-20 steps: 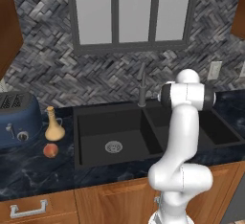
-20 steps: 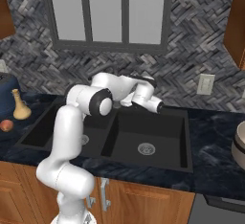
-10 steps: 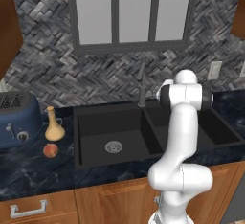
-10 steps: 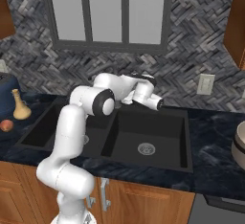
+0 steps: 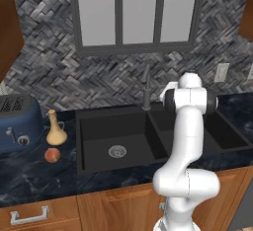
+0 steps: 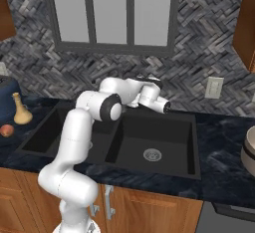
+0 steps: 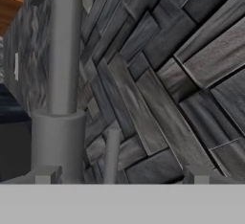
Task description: Turn on the sink faucet. Then move the onion from the counter to the sink. Turn off the sink. Move the vegetable from the sink to the pot next to the stove. Finally move the pot to the rear left burner.
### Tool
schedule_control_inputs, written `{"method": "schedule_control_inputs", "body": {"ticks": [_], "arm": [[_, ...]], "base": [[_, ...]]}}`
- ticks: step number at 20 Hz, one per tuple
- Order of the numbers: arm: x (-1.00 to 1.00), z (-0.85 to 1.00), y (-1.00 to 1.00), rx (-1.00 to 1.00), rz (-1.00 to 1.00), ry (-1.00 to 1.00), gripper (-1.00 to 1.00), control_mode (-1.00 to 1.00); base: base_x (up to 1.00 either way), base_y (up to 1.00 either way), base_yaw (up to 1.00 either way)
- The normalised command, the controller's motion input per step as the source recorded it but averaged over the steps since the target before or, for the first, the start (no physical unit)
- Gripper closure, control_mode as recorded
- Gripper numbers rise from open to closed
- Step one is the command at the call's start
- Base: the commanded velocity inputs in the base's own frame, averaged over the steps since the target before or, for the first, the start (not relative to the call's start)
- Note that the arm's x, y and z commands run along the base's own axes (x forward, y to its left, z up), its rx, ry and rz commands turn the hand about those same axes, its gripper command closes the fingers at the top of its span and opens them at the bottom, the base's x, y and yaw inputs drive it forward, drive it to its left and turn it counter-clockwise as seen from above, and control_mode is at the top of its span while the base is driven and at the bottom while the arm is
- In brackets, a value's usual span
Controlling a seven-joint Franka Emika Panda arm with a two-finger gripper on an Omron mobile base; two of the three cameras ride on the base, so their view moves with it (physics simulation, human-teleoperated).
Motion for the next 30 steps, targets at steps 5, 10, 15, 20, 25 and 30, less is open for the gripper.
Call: {"method": "schedule_control_inputs", "body": {"ticks": [5,10,15,20,25,30], "arm": [[0.19,-0.09,0.00,0.00,0.00,0.00,-1.00,-1.00],[0.15,-0.07,0.00,0.00,0.00,0.00,-1.00,-1.00],[0.03,-0.01,0.03,0.00,0.00,0.00,1.00,-1.00],[0.09,0.00,0.24,0.00,-0.01,0.00,1.00,-1.00],[0.20,0.00,0.23,0.00,-0.02,0.01,1.00,-1.00],[0.01,-0.02,0.03,0.00,0.00,0.00,1.00,-1.00]], "base": [[0.00,0.00,0.00],[0.00,0.00,0.00],[0.00,0.00,0.00],[0.00,0.00,0.00],[0.00,0.00,0.00],[0.00,0.00,0.00]]}}
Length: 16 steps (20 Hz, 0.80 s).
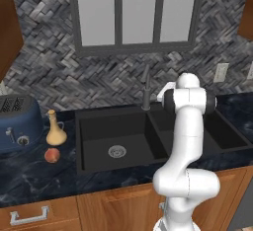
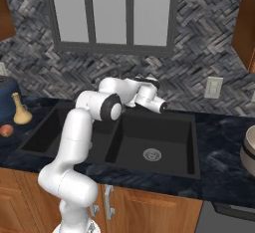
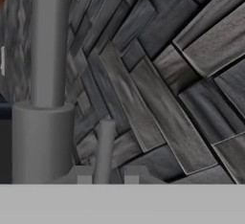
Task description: Turn on the sink faucet. Then move the onion from the counter to the sink. Turn off the sink. Move the vegetable from the sink to the pot next to the stove. Finally move the pot to the rear left burner.
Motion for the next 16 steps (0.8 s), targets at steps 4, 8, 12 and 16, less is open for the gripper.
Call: {"method": "schedule_control_inputs", "body": {"ticks": [4,8,12,16], "arm": [[0.00,-0.06,-0.01,0.00,-0.02,0.00,1.00,-1.00],[0.00,-0.07,-0.16,0.00,-0.08,0.00,1.00,-1.00],[0.00,-0.09,-0.33,0.00,-0.08,0.00,1.00,-1.00],[0.01,-0.10,-0.45,0.00,-0.09,0.00,1.00,-1.00]], "base": [[0.00,0.00,0.00],[0.00,0.00,0.00],[0.00,0.00,0.00],[0.00,0.00,0.00]]}}
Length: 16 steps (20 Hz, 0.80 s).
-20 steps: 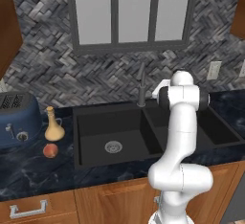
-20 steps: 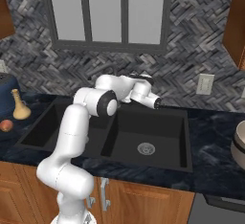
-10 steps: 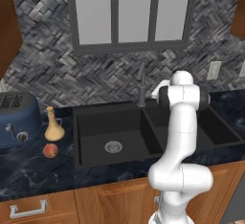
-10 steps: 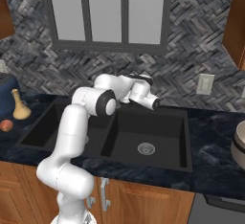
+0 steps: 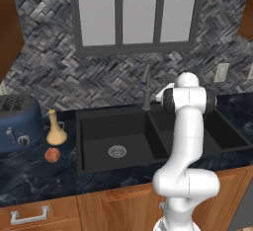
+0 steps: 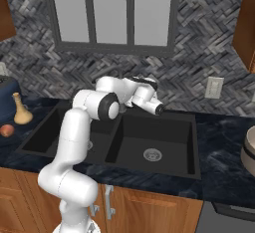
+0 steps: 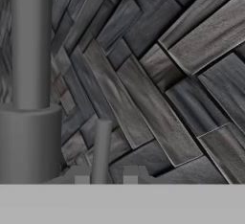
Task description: Turn on the sink faucet. Then move the onion from the counter to the sink. Turn off the sink. Move the vegetable from the sink to the pot next to the stove. Finally move the pot to the rear left burner.
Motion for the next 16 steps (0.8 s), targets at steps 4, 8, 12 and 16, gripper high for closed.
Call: {"method": "schedule_control_inputs", "body": {"ticks": [4,8,12,16], "arm": [[0.00,-0.18,-0.52,0.01,-0.09,0.00,1.00,-1.00],[0.00,-0.24,-0.55,0.01,-0.07,0.00,1.00,-1.00],[0.00,-0.28,-0.57,0.01,-0.05,0.00,1.00,-1.00],[0.00,-0.31,-0.57,0.03,-0.02,0.00,1.00,-1.00]], "base": [[0.00,0.00,0.00],[0.00,0.00,0.00],[0.00,0.00,0.00],[0.00,0.00,0.00]]}}
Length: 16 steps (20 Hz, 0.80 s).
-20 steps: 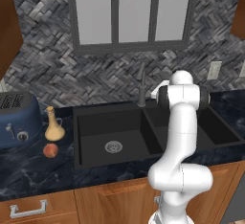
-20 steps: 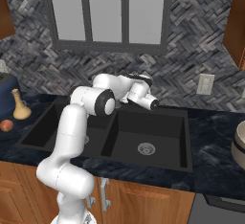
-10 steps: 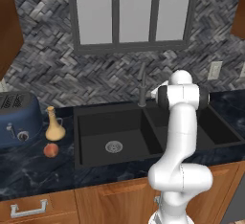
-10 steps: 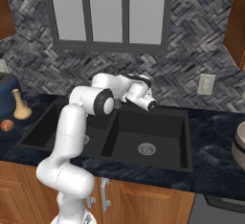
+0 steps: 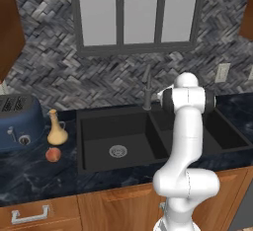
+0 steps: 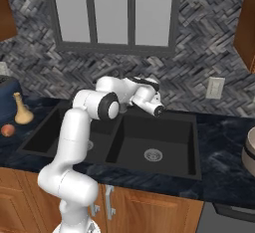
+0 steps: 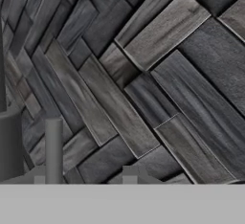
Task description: Turn on the sink faucet. Then move the onion from the counter to the sink. Turn off the sink. Move the vegetable from the sink to the pot next to the stove. Finally move the pot to the rear left burner.
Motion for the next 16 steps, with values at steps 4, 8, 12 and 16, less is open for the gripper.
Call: {"method": "schedule_control_inputs", "body": {"ticks": [4,8,12,16], "arm": [[0.00,-0.34,-0.56,0.03,0.00,0.00,1.00,-1.00],[0.00,-0.37,-0.56,0.04,0.00,0.00,1.00,-1.00],[0.00,-0.40,-0.57,0.04,0.00,0.01,1.00,-1.00],[0.00,-0.42,-0.58,0.04,0.00,0.02,1.00,-1.00]], "base": [[0.00,0.00,0.00],[0.00,0.00,0.00],[0.00,0.00,0.00],[0.00,0.00,0.00]]}}
